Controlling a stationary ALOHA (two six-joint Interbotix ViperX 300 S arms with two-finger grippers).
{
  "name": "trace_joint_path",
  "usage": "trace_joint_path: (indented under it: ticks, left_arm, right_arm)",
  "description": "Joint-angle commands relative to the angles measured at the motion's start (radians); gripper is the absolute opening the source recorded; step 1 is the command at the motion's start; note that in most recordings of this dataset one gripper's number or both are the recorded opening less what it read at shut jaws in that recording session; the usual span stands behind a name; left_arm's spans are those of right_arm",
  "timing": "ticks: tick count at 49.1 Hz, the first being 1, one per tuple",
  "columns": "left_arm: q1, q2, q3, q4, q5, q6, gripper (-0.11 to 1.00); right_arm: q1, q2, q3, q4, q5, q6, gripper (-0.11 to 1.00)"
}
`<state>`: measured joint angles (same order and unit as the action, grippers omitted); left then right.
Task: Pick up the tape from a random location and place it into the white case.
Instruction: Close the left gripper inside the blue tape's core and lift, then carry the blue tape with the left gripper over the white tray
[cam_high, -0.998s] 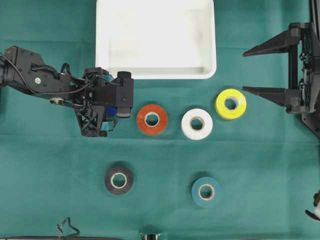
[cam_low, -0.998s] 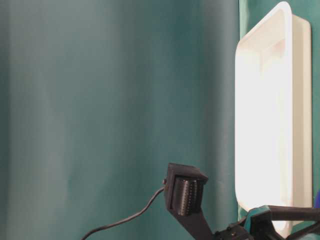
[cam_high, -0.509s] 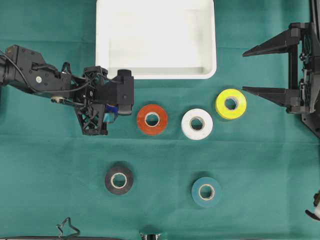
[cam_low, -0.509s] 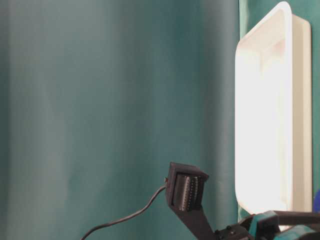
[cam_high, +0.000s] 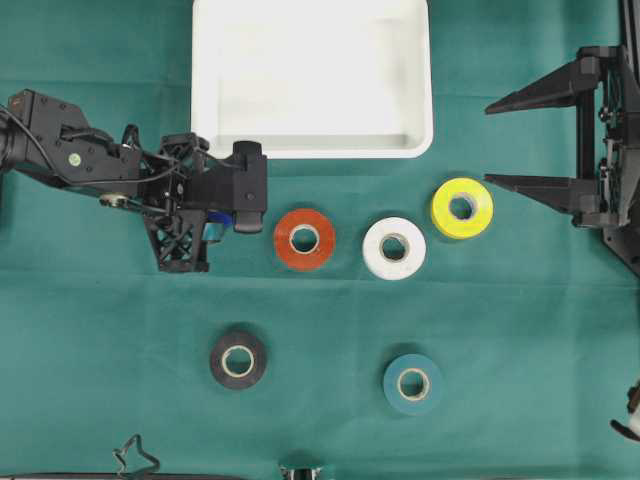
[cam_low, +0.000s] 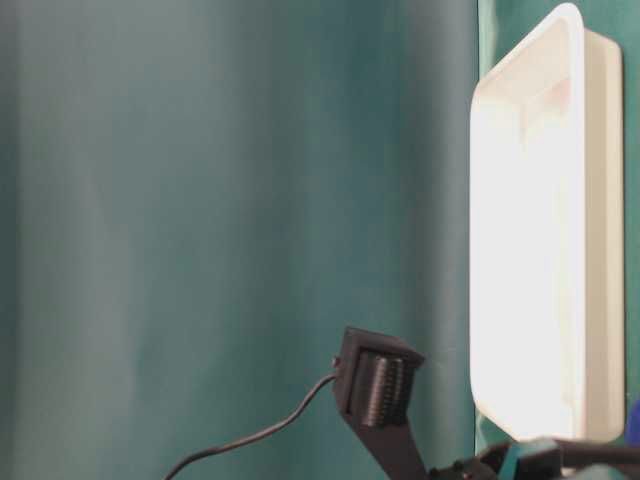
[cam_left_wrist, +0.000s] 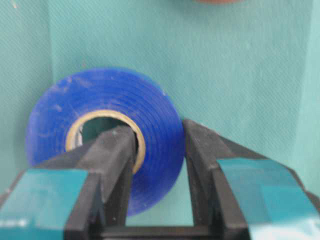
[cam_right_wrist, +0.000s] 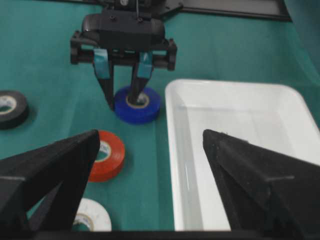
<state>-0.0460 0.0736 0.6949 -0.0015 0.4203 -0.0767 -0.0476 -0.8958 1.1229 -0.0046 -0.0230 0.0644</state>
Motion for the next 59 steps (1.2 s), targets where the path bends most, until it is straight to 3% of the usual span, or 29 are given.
trace_joint_path:
  ticks: [1,20,42,53,59]
  left_arm:
    - [-0.023,-0.060,-0.026,-0.003,0.020,-0.008,0.24]
    - [-0.052,-0.206,-0.130,-0.002,0.242,-0.015,0.24]
    - [-0.057,-0.353,-0.318,0.005,0.520,-0.015,0.24]
    - [-0.057,-0.385,-0.410,0.008,0.657,-0.015,0.24]
    - [-0.057,-0.382,-0.422,0.008,0.675,-0.015,0.24]
  right_arm:
    - [0.000,0.005,-0.028,-0.002,0.000,-0.002,0.93]
    - [-0.002,0.005,-0.031,-0.002,0.009,-0.002,0.93]
    - [-0.002,0.005,-0.031,-0.002,0.009,-0.002,0.93]
    - [0.000,0.005,-0.031,-0.002,0.011,-0.002,0.93]
    - [0.000,0.005,-0.031,-0.002,0.011,-0.002,0.93]
